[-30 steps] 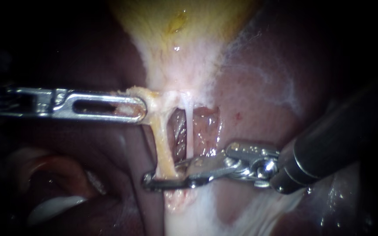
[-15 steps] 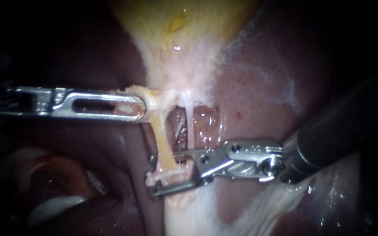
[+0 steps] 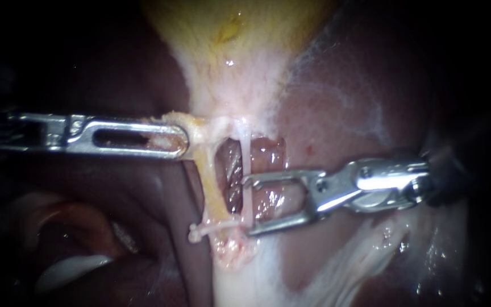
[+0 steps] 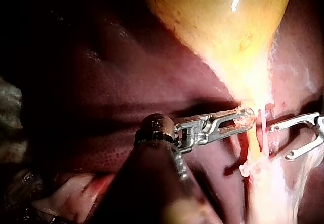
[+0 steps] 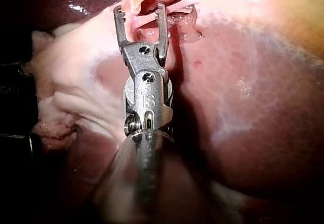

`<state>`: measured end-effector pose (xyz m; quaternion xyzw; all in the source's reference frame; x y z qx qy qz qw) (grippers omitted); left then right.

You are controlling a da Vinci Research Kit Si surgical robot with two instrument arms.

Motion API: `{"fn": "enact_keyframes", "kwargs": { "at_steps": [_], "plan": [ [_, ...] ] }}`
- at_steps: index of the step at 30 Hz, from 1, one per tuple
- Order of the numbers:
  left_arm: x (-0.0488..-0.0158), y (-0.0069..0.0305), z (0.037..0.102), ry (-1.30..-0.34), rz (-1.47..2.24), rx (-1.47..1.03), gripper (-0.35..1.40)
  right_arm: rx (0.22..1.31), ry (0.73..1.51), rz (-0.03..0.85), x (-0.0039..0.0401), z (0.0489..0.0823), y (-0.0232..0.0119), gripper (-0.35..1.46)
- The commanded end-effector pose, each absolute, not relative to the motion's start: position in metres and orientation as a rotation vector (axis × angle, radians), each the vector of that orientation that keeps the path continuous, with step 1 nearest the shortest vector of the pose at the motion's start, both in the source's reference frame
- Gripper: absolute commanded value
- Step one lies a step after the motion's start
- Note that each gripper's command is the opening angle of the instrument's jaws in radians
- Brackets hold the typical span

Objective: Going back first clip left tube

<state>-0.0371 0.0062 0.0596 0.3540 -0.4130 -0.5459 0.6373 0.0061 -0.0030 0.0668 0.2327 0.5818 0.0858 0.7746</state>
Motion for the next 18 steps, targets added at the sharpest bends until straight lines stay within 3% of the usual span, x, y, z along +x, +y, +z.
{"fn": "enact_keyframes", "kwargs": {
  "at_steps": [1,8,18],
  "plan": [
    [-0.0371,0.0062,0.0596,-0.943,-1.246,0.809,-0.35,0.499,1.260,0.185,0.0055,0.0664,-0.0027,0.49],
    [-0.0371,0.0063,0.0596,-0.943,-1.246,0.809,-0.35,0.463,1.255,0.183,0.0020,0.0644,-0.0005,0.49],
    [-0.0373,0.0063,0.0614,-0.946,-1.245,0.800,-0.35,0.457,1.256,0.174,0.0014,0.0641,-0.0005,0.49]
  ]
}}
